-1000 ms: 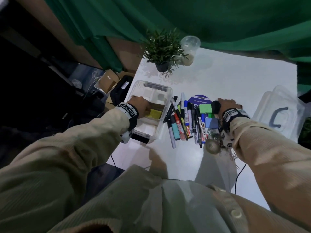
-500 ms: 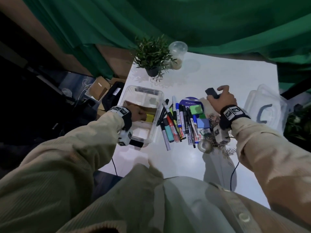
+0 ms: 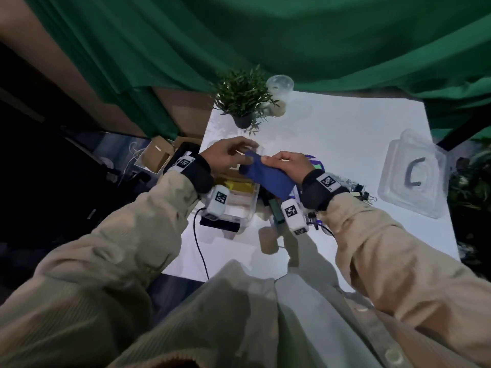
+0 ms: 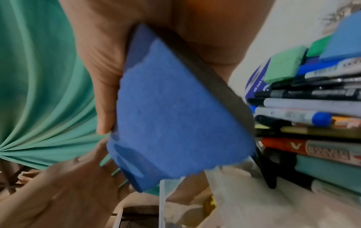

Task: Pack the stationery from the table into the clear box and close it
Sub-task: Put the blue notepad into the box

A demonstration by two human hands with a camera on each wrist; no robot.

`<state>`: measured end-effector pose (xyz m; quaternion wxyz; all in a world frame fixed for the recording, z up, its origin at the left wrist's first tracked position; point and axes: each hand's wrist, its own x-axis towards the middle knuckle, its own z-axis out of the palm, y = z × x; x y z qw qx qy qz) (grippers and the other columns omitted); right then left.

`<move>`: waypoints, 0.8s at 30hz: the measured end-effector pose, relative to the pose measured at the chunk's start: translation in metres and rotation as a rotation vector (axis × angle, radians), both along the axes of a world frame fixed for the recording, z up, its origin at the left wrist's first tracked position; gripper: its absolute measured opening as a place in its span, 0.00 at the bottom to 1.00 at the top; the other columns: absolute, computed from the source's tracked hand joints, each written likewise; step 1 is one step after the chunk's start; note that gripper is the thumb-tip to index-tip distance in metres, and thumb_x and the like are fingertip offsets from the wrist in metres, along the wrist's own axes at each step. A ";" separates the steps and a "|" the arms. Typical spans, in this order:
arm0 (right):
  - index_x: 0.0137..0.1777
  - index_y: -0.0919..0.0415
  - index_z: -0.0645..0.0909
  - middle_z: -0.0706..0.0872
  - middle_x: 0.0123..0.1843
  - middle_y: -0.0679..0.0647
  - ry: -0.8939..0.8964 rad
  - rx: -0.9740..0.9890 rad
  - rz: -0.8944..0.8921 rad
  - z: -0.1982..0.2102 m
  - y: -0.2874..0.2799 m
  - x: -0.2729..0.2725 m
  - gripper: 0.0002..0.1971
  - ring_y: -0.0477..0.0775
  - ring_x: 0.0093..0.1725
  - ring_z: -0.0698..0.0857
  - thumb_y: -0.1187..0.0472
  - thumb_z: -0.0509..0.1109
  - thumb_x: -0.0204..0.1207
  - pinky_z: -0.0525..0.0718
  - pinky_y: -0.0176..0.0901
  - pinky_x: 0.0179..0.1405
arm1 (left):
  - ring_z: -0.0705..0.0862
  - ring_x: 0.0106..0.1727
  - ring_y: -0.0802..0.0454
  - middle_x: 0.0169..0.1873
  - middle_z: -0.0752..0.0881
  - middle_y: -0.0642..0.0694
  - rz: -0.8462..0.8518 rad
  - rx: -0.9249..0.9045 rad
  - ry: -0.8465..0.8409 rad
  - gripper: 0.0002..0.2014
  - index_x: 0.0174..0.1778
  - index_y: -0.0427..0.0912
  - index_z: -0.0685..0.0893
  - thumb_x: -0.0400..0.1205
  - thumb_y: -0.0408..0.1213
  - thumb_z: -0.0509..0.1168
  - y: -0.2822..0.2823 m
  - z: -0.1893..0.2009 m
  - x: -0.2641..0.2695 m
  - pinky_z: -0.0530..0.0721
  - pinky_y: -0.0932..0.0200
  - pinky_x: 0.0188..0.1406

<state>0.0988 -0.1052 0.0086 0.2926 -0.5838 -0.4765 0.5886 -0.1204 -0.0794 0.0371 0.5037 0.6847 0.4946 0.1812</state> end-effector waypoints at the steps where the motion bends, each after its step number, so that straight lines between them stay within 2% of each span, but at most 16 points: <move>1: 0.32 0.53 0.84 0.87 0.33 0.50 0.004 -0.002 0.001 0.001 -0.002 -0.005 0.15 0.50 0.34 0.82 0.43 0.80 0.66 0.78 0.41 0.38 | 0.84 0.48 0.54 0.49 0.87 0.44 0.002 0.039 0.049 0.11 0.57 0.44 0.84 0.80 0.36 0.71 0.000 0.000 -0.005 0.84 0.58 0.50; 2: 0.34 0.55 0.85 0.87 0.33 0.50 0.006 -0.009 -0.015 0.000 -0.004 -0.009 0.16 0.50 0.33 0.82 0.42 0.79 0.67 0.79 0.41 0.38 | 0.84 0.44 0.55 0.45 0.87 0.44 0.021 0.078 0.098 0.08 0.53 0.44 0.86 0.80 0.39 0.71 0.000 0.000 -0.009 0.84 0.59 0.45; 4: 0.39 0.58 0.85 0.87 0.35 0.52 0.029 -0.051 -0.056 -0.003 -0.008 -0.013 0.17 0.52 0.33 0.83 0.43 0.78 0.68 0.83 0.44 0.37 | 0.81 0.38 0.57 0.39 0.86 0.46 0.114 0.121 0.135 0.07 0.51 0.42 0.87 0.81 0.41 0.70 -0.001 -0.002 -0.025 0.81 0.64 0.39; 7: 0.48 0.57 0.84 0.88 0.35 0.55 0.035 -0.067 -0.014 -0.009 -0.015 -0.015 0.12 0.55 0.33 0.86 0.56 0.81 0.69 0.85 0.44 0.32 | 0.81 0.39 0.56 0.37 0.84 0.47 0.250 0.118 0.118 0.08 0.54 0.40 0.85 0.82 0.39 0.69 0.000 -0.009 -0.053 0.82 0.65 0.39; 9: 0.49 0.55 0.85 0.86 0.32 0.53 -0.020 0.001 -0.002 -0.015 -0.016 -0.021 0.10 0.53 0.31 0.86 0.61 0.81 0.69 0.81 0.43 0.32 | 0.82 0.37 0.55 0.36 0.84 0.48 0.309 0.092 0.159 0.07 0.52 0.42 0.85 0.81 0.39 0.70 -0.002 -0.017 -0.065 0.84 0.69 0.34; 11: 0.51 0.53 0.86 0.84 0.34 0.50 -0.151 0.122 -0.032 -0.018 -0.015 -0.031 0.11 0.48 0.31 0.83 0.60 0.80 0.69 0.79 0.38 0.34 | 0.84 0.37 0.51 0.36 0.85 0.46 0.321 0.046 0.176 0.06 0.51 0.43 0.84 0.81 0.38 0.70 -0.004 -0.028 -0.072 0.86 0.64 0.33; 13: 0.55 0.50 0.86 0.85 0.43 0.51 -0.321 0.227 -0.046 -0.020 -0.012 -0.040 0.15 0.47 0.39 0.83 0.57 0.80 0.68 0.81 0.37 0.42 | 0.84 0.39 0.48 0.36 0.85 0.44 0.276 0.018 0.208 0.05 0.50 0.43 0.84 0.81 0.38 0.70 -0.006 -0.038 -0.073 0.86 0.56 0.39; 15: 0.58 0.50 0.86 0.82 0.53 0.54 -0.516 0.298 0.078 -0.022 -0.010 -0.047 0.17 0.50 0.48 0.83 0.54 0.80 0.68 0.82 0.41 0.52 | 0.84 0.41 0.49 0.38 0.87 0.45 0.204 0.077 0.353 0.06 0.52 0.45 0.86 0.81 0.39 0.70 -0.008 -0.045 -0.072 0.83 0.57 0.47; 17: 0.59 0.49 0.85 0.78 0.59 0.55 -0.691 0.324 0.207 -0.024 -0.012 -0.053 0.16 0.54 0.56 0.82 0.53 0.78 0.70 0.82 0.46 0.57 | 0.85 0.45 0.50 0.42 0.89 0.44 0.136 0.169 0.480 0.07 0.54 0.46 0.87 0.81 0.40 0.69 -0.007 -0.047 -0.071 0.82 0.59 0.50; 19: 0.59 0.49 0.85 0.75 0.61 0.56 -0.741 0.311 0.210 -0.027 -0.013 -0.053 0.15 0.56 0.60 0.81 0.55 0.76 0.72 0.81 0.46 0.56 | 0.87 0.49 0.45 0.47 0.90 0.42 0.063 0.214 0.557 0.09 0.56 0.47 0.86 0.81 0.41 0.68 -0.005 -0.046 -0.068 0.83 0.54 0.54; 21: 0.59 0.49 0.86 0.74 0.61 0.56 -0.758 0.333 0.203 -0.028 -0.014 -0.053 0.13 0.57 0.59 0.81 0.56 0.75 0.74 0.80 0.44 0.54 | 0.85 0.55 0.43 0.50 0.90 0.43 -0.032 0.286 0.687 0.10 0.57 0.51 0.87 0.81 0.45 0.67 0.000 -0.045 -0.068 0.82 0.50 0.57; 24: 0.58 0.48 0.86 0.73 0.60 0.57 -0.926 0.397 0.323 -0.026 -0.018 -0.053 0.11 0.58 0.58 0.80 0.50 0.68 0.79 0.81 0.50 0.53 | 0.80 0.59 0.42 0.51 0.88 0.46 -0.180 0.399 0.930 0.11 0.53 0.56 0.88 0.80 0.52 0.65 0.003 -0.044 -0.063 0.77 0.48 0.60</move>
